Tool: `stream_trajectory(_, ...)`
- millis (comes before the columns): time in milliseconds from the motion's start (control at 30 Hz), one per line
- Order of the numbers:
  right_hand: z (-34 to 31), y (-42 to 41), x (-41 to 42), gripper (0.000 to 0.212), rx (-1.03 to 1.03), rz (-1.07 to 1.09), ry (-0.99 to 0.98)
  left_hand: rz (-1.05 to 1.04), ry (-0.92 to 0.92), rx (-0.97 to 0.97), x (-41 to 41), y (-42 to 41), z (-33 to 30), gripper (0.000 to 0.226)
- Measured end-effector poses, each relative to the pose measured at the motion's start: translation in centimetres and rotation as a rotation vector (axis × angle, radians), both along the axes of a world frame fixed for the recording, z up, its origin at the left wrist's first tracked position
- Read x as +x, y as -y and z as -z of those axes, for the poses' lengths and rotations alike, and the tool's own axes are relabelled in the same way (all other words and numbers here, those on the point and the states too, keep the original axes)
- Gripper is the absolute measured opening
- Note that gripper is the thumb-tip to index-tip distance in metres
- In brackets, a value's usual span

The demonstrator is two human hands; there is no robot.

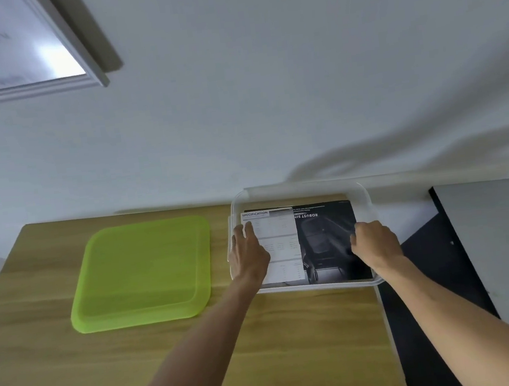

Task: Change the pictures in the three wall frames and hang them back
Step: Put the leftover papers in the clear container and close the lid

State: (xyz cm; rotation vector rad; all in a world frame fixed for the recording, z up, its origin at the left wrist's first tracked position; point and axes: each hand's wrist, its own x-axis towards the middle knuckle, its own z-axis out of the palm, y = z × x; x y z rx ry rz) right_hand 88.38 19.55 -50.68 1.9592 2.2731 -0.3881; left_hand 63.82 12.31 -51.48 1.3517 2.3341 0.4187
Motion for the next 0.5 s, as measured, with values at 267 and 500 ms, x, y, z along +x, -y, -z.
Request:
stream_trajectory(267, -0.2, -0.1, 2.8, 0.047, 0.073, 0.218, -0.149, -0.107, -0.132, -0.074, -2.4, 0.9, 0.3, 0.062)
stream_trajectory(500, 1.0, 1.4, 3.4, 0.042, -0.009, 0.223, -0.307, -0.172, 0.046, -0.070, -4.6, 2.7, 0.7, 0.056)
